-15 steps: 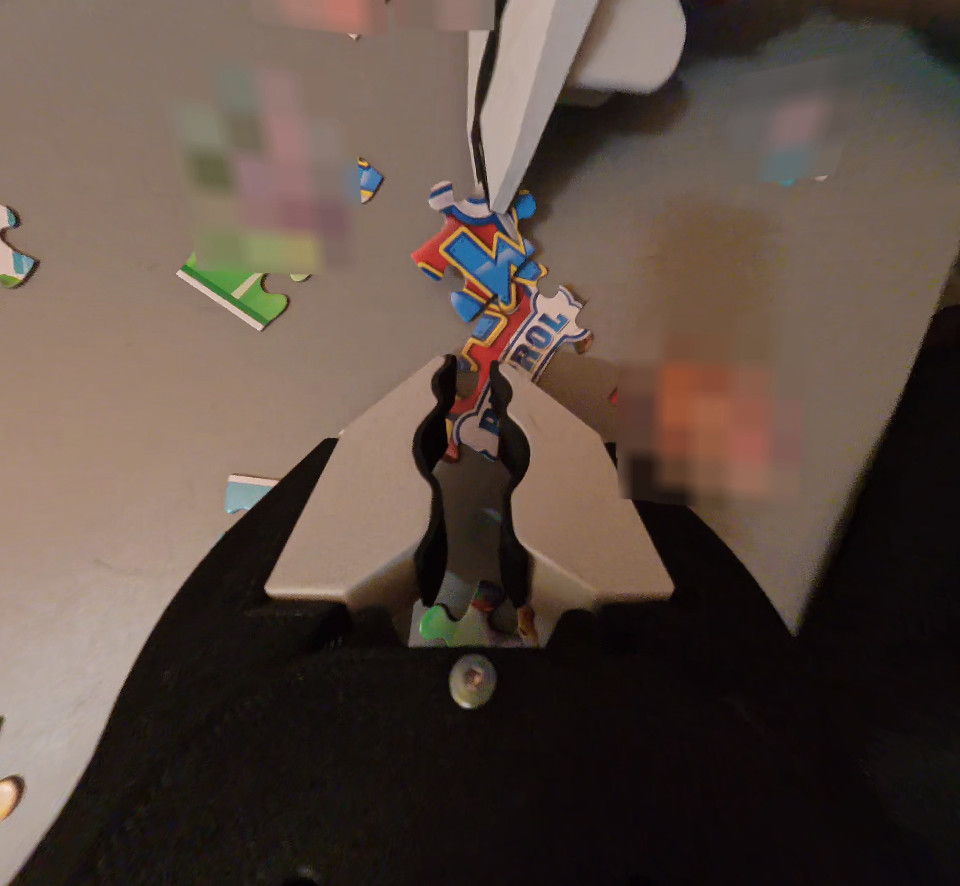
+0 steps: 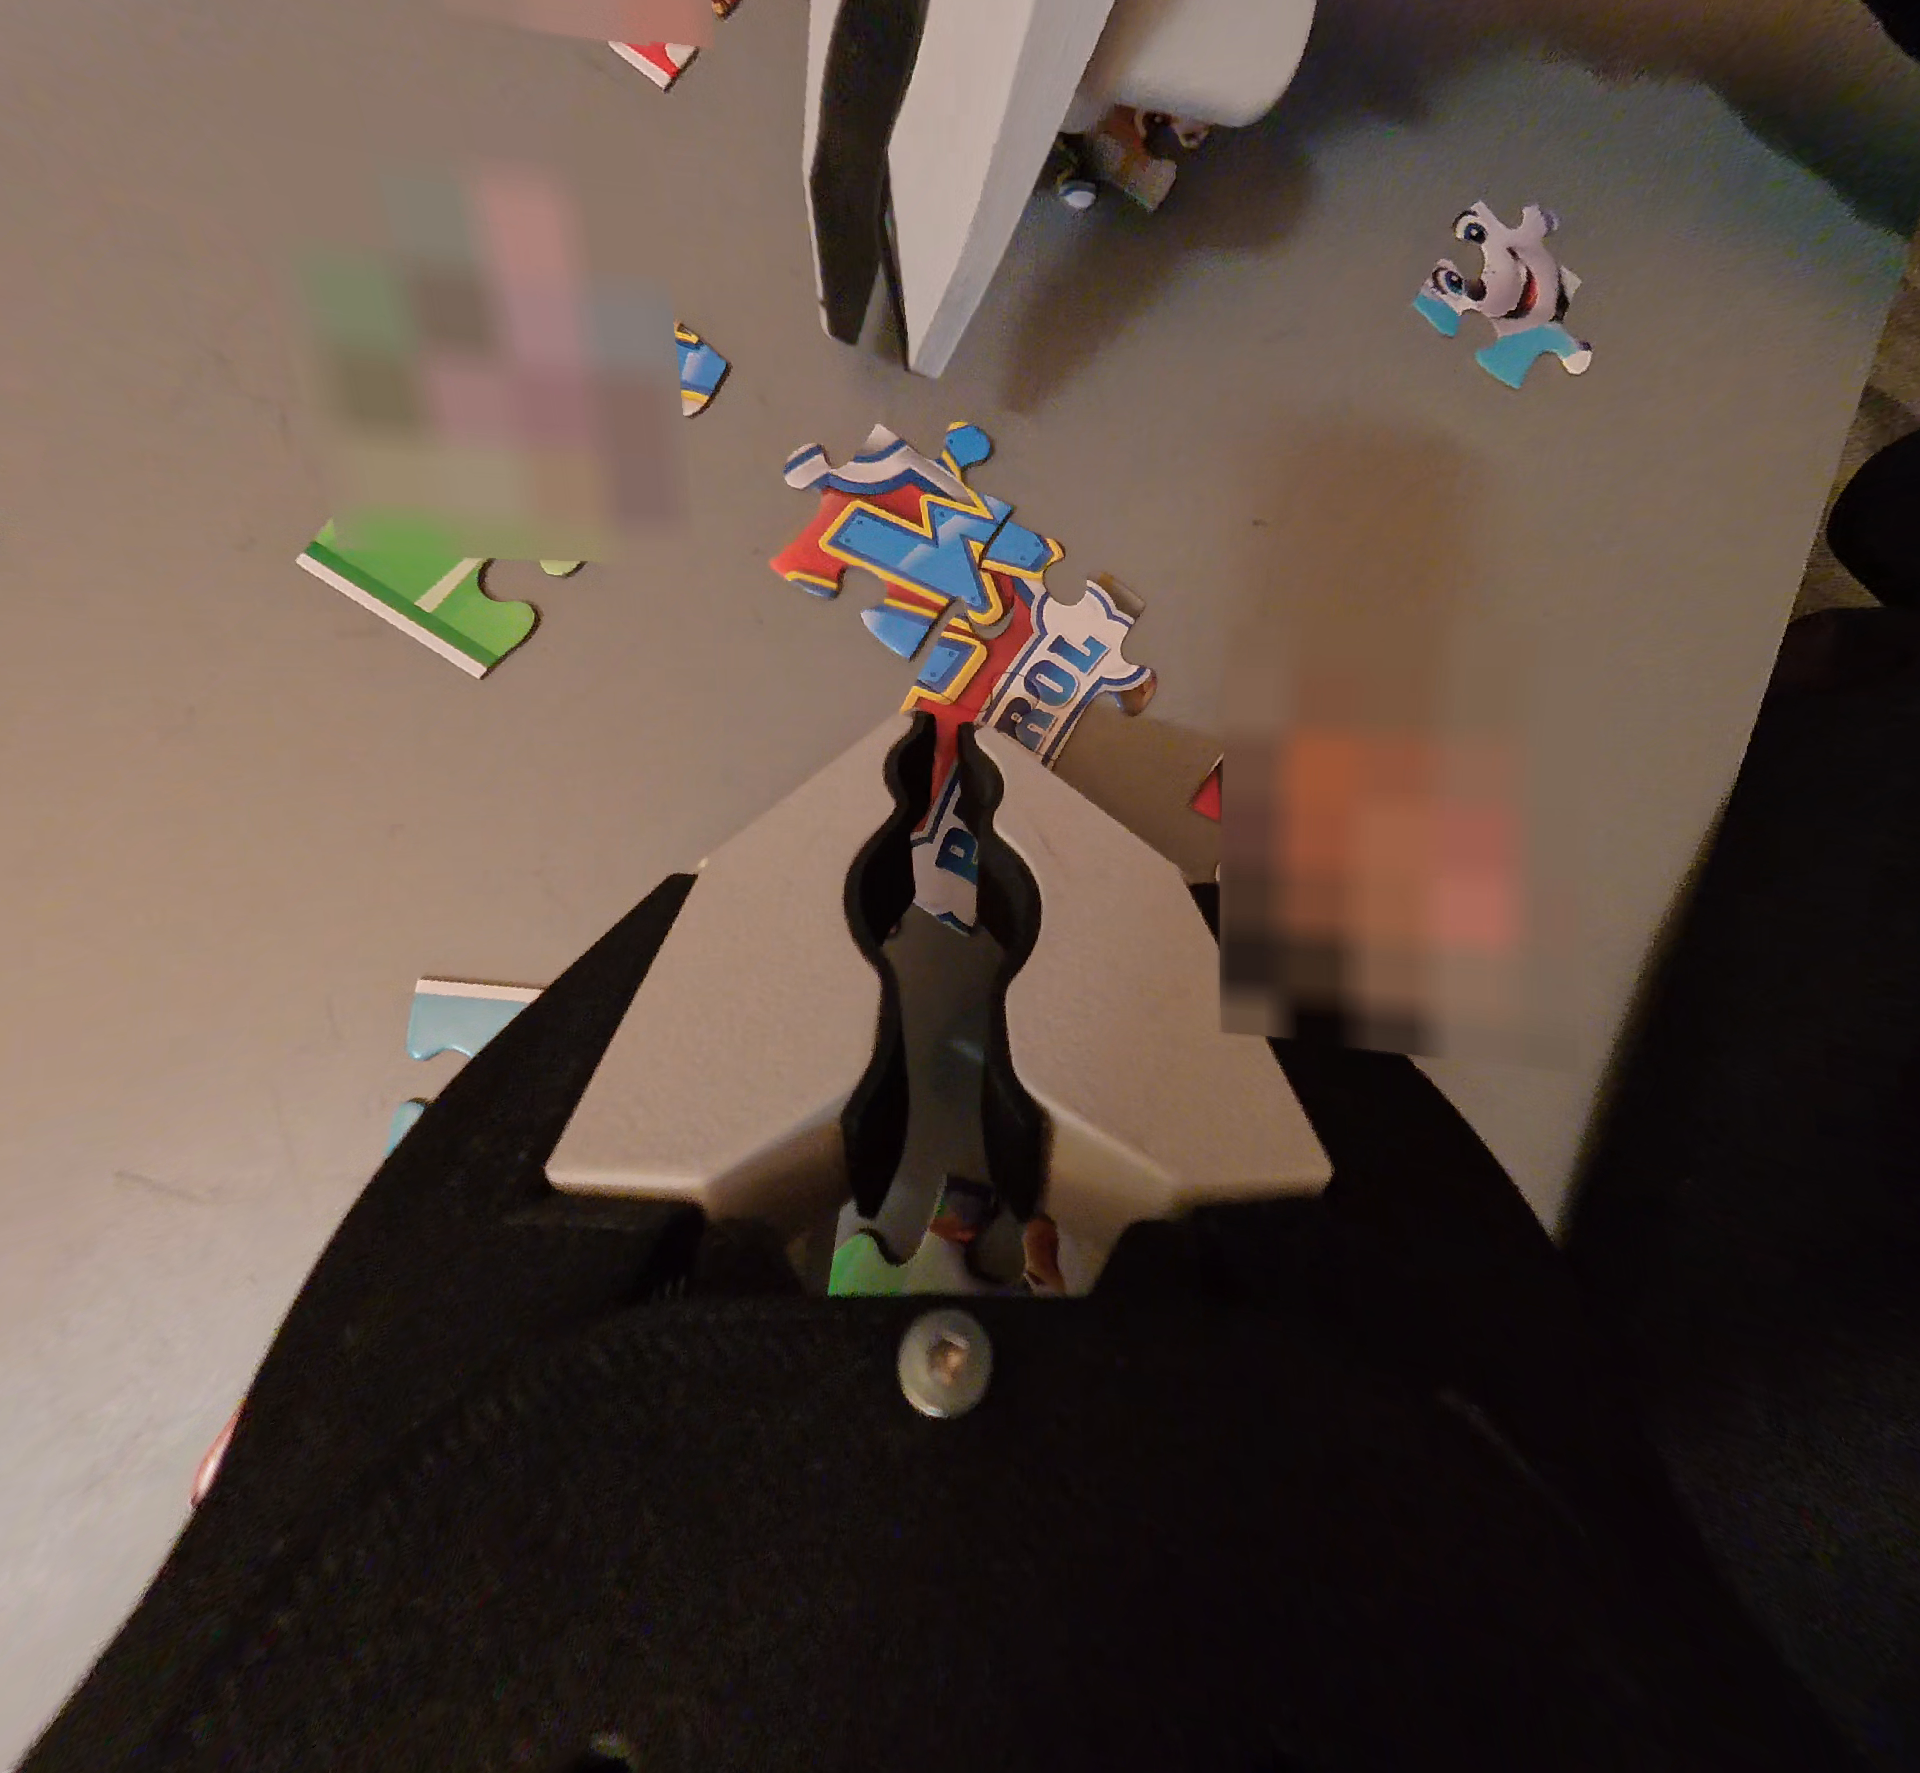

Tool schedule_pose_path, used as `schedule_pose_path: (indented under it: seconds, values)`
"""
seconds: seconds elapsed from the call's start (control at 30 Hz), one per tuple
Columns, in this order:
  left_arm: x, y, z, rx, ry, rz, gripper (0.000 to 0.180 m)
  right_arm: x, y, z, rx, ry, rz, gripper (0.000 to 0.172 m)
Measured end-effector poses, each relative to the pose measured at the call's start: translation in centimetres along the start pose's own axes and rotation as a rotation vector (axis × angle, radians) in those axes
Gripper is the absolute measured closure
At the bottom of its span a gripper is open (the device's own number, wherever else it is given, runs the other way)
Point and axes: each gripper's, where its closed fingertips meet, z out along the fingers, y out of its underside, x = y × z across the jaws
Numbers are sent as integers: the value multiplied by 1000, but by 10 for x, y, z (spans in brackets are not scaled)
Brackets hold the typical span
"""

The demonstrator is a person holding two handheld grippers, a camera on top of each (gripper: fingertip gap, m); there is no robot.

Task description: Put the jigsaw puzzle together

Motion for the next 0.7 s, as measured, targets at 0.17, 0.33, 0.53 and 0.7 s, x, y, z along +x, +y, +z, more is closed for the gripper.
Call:
schedule_pose_path:
  seconds: [0.17, 0.33, 0.53, 0.7]
  values:
    - [0, 0, 0, 2, 7, -8, 178, 0, 6, 7, -13, 110, -132, 149]
    - [0, 0, 0, 1, 12, -11, 179, 3, 12, 16, -62, 202, -276, 150]
    - [0, 0, 0, 1, 15, -14, 179, 3, 13, 22, -101, 267, -407, 153]
    - [0, 0, 0, 2, 18, -16, 179, 5, 11, 21, -116, 319, -458, 153]
